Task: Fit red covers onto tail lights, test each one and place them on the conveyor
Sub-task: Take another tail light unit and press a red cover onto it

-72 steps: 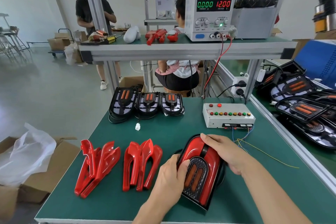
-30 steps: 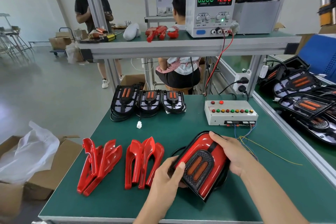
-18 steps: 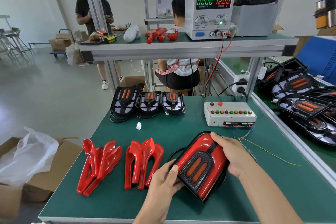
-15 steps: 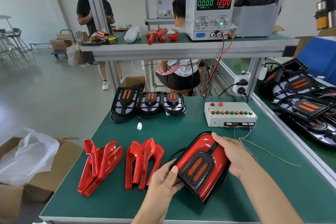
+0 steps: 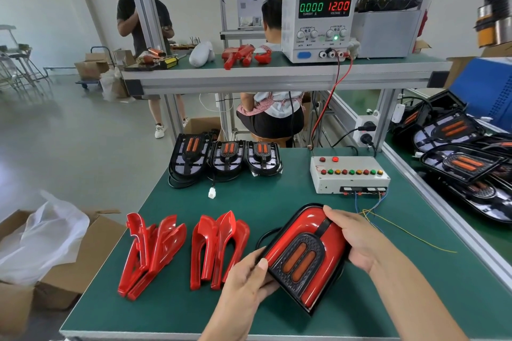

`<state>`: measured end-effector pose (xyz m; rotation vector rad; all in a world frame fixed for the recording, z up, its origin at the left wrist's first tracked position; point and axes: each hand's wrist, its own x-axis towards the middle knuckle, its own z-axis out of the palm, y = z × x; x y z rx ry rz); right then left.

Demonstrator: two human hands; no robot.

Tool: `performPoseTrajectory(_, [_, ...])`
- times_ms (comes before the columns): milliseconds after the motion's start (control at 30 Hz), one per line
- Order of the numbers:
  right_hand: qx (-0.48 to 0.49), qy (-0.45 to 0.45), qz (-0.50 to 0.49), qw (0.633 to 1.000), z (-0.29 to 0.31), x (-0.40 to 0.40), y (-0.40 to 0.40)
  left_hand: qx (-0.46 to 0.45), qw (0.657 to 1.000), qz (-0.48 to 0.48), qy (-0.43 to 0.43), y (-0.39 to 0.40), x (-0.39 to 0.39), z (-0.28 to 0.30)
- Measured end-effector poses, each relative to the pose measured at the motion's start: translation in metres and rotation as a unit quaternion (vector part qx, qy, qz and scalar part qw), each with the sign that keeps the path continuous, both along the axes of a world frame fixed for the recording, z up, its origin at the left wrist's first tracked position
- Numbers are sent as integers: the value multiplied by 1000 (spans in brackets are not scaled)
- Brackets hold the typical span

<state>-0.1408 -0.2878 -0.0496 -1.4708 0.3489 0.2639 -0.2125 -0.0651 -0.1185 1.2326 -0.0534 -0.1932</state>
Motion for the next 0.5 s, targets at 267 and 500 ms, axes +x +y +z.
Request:
performPoseTrajectory(267, [112, -25, -55, 992, 1, -12, -8, -71, 993, 70, 61, -12, -2, 5])
performPoseTrajectory(500, [-406, -127, -157, 891, -30, -60, -40, -177, 955, 194, 138, -20, -2, 11])
